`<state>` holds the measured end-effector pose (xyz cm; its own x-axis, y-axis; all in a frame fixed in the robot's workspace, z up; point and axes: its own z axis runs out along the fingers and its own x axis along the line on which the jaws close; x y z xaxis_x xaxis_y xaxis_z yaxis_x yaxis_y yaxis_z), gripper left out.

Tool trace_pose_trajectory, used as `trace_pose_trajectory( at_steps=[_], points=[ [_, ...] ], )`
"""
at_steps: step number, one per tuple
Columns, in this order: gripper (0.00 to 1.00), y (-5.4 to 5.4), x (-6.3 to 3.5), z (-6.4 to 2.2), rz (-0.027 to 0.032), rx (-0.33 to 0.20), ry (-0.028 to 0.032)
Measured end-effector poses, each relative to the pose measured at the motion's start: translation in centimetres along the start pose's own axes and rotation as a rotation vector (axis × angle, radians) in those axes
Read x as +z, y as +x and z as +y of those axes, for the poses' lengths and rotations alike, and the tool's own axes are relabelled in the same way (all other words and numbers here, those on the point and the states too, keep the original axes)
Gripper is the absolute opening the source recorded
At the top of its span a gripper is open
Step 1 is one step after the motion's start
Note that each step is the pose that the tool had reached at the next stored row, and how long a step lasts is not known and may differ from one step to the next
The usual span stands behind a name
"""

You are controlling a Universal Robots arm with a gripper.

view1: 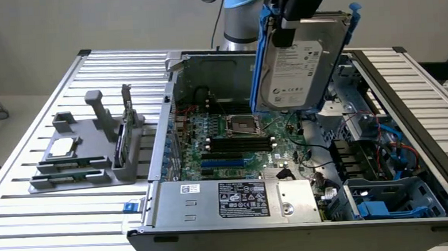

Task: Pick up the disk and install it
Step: 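Pick up the disk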

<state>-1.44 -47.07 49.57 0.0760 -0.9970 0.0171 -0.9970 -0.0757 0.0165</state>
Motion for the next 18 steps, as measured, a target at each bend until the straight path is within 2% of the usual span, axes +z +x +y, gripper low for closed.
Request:
trace_pose_trajectory(
  at_steps=[4, 8, 18],
  points=[
    [0.33, 1.1, 0.02, -1.53, 0.0000, 0.000, 0.0000],
    [0.33, 2.5, 0.11, -2.41, 0.0000, 0.000, 0.0000],
    [0.33, 7.0, 0.59, -2.67, -0.0001, 0.000, 0.0000]
  ],
)
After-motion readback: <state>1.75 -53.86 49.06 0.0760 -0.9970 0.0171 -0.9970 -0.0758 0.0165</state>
